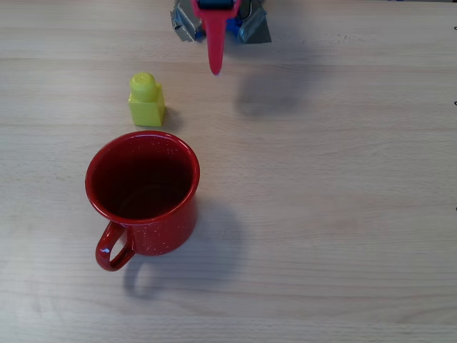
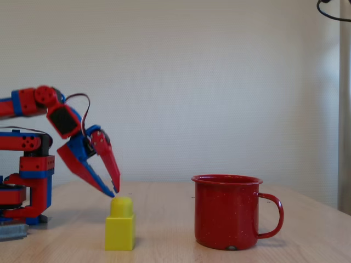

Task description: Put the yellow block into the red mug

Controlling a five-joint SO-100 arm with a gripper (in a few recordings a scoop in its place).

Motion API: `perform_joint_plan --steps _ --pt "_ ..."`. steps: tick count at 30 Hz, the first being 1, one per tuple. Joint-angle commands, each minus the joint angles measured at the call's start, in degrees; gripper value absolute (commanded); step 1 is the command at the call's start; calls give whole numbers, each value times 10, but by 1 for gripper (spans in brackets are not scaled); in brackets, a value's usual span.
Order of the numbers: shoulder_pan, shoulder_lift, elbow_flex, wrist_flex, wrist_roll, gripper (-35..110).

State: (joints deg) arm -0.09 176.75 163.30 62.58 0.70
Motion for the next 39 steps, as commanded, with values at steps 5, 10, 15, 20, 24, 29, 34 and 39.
perform_joint_plan --steps 5,10,15,20,24,29,34,39 --pt "55 -121 -163 0 -17 0" --pt "97 -217 -250 8 -25 0" --pt "139 -291 -324 24 -35 0" --pt "173 -344 -378 57 -54 0" --pt "205 -392 -425 99 -73 0" --pt "243 -432 -467 122 -91 3" --pt "272 -463 -492 148 -112 26" --pt "291 -482 -483 156 -133 30"
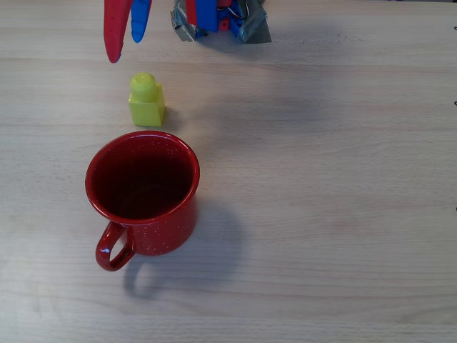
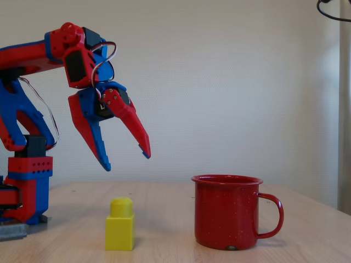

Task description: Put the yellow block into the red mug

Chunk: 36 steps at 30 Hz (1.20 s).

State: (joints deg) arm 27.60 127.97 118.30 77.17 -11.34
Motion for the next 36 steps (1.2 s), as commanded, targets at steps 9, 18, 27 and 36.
perform_joint_plan --steps 9,18,27,36 --pt "34 -38 -18 21 -54 43" --pt "29 -45 55 -33 -88 46" --pt "22 -73 116 -106 -102 46" --pt "11 -90 156 -163 -102 46"
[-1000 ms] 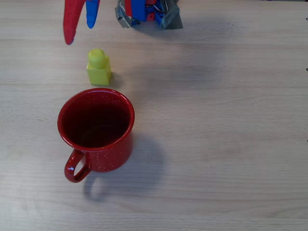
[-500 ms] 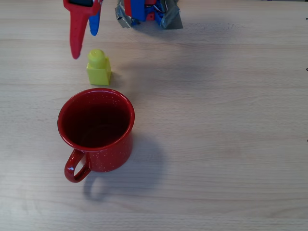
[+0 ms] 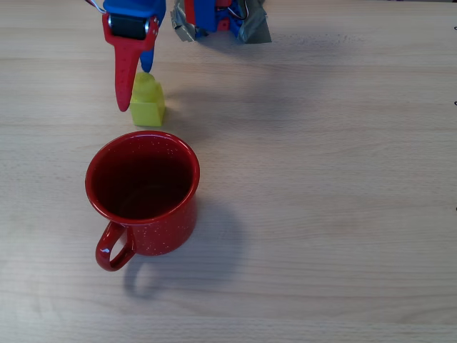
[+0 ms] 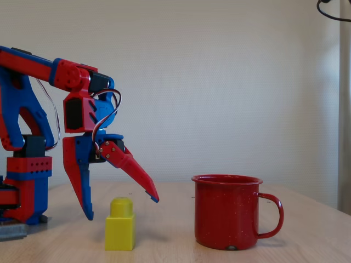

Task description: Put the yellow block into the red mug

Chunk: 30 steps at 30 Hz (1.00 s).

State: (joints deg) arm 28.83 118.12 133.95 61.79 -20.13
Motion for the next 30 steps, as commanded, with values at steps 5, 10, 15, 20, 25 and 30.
perform_joint_plan --steps 5,10,15,20,25,30 --pt "-9 0 21 -36 -13 46" --pt "-11 -12 33 -59 -13 46" --pt "-12 -26 33 -74 -12 43" --pt "-16 -29 33 -85 -12 30" --pt "-24 -30 33 -99 -11 1" --pt "-24 -24 33 -97 -6 0"
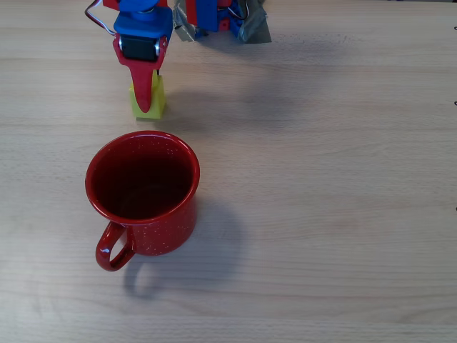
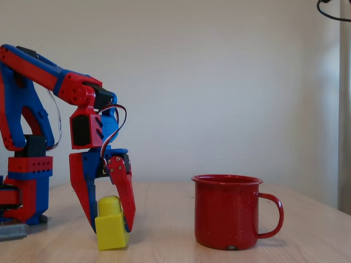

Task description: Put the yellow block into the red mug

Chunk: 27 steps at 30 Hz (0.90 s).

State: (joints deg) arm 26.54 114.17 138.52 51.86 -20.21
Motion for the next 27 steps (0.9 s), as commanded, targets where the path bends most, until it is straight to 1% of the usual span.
perform_joint_plan --steps 1,10,22,27 --pt "2 21 -14 4 1 0" --pt "5 76 -76 54 49 0" --pt "-18 89 -287 207 154 0" --pt "-39 74 -377 268 177 0"
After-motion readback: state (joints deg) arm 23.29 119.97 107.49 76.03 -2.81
